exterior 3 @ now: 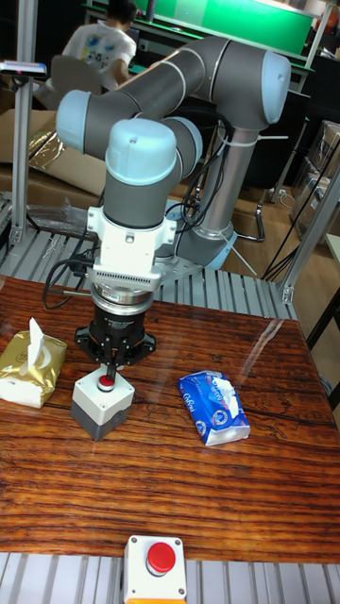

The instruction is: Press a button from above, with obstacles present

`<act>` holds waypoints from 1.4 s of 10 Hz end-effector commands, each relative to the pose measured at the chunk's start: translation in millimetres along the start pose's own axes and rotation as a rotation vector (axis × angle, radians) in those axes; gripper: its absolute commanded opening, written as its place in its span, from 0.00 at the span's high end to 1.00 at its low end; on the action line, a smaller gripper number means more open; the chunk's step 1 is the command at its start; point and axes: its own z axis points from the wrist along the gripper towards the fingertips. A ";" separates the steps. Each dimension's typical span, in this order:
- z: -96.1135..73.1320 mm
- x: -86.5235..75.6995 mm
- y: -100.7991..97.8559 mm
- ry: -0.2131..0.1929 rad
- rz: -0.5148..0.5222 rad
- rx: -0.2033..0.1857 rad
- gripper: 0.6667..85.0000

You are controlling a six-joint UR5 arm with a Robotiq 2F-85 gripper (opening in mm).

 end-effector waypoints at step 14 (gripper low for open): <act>-5.8 -4.6 -4.8 0.064 -0.048 0.031 0.99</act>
